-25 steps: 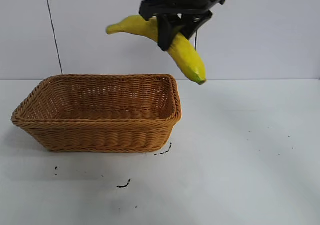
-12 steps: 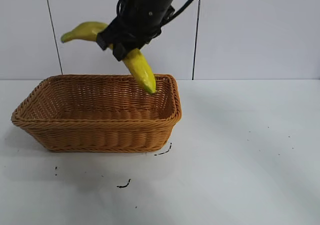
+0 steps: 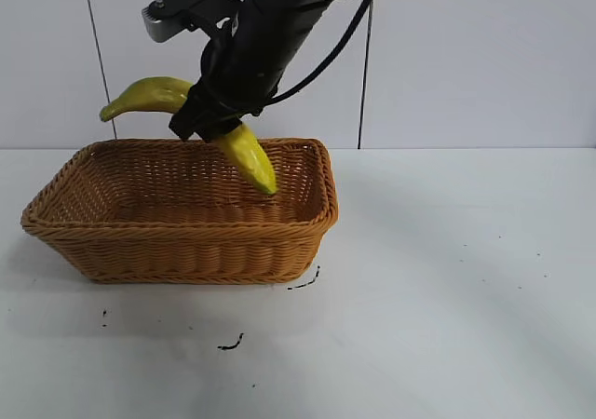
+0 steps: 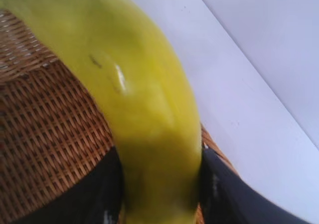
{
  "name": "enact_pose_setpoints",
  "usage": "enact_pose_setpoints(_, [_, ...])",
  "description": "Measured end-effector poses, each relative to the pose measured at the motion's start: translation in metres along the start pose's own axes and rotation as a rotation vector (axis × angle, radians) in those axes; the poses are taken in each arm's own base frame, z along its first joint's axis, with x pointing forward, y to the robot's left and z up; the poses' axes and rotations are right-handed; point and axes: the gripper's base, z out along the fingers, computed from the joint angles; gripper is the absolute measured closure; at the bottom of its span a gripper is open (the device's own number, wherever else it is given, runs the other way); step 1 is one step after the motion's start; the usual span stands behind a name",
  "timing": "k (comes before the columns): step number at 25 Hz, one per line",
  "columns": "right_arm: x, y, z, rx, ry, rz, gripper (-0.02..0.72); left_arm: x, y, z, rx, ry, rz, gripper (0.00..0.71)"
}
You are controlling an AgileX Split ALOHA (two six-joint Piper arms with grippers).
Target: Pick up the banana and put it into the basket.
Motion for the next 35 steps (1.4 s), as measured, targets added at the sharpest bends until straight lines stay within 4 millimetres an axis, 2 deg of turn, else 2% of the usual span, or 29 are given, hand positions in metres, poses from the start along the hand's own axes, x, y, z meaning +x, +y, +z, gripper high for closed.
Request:
enact_pose_setpoints(11, [0.004, 0.006, 0.000, -0.035, 0.057, 0.010, 0.407, 0.000, 0.000, 0.000, 0.000, 0.000, 0.000, 0.017])
enact_pose_setpoints(13, [0.004, 0.006, 0.000, -0.034, 0.056, 0.010, 0.310, 0.000, 0.000, 0.000, 0.000, 0.000, 0.000, 0.017])
enact_pose_setpoints(15, [0.004, 0.006, 0.000, -0.033, 0.051, 0.010, 0.132, 0.000, 0.000, 0.000, 0.000, 0.000, 0.000, 0.017])
enact_pose_setpoints(17, [0.003, 0.005, -0.001, -0.030, 0.045, 0.010, 0.056, 0.000, 0.000, 0.000, 0.000, 0.000, 0.000, 0.017])
enact_pose_setpoints(20, [-0.001, 0.003, -0.009, -0.024, 0.044, 0.041, 0.021, 0.000, 0.000, 0.000, 0.000, 0.000, 0.000, 0.017])
enact_pose_setpoints(24, [-0.012, -0.005, -0.032, 0.004, 0.023, 0.148, 0.013, 0.000, 0.000, 0.000, 0.000, 0.000, 0.000, 0.017])
enact_pose_setpoints(27, [-0.020, -0.016, -0.055, 0.021, 0.026, 0.244, 0.013, 0.000, 0.000, 0.000, 0.000, 0.000, 0.000, 0.017])
enact_pose_setpoints(29, [-0.019, -0.030, -0.068, 0.037, 0.053, 0.324, 0.013, 0.000, 0.000, 0.000, 0.000, 0.000, 0.000, 0.017])
enact_pose_setpoints(31, [-0.013, -0.046, -0.076, 0.055, 0.106, 0.396, 0.013, 0.000, 0.000, 0.000, 0.000, 0.000, 0.000, 0.017])
enact_pose_setpoints(35, [0.015, -0.084, -0.090, 0.088, 0.271, 0.522, 0.013, 0.000, 0.000, 0.000, 0.000, 0.000, 0.000, 0.017])
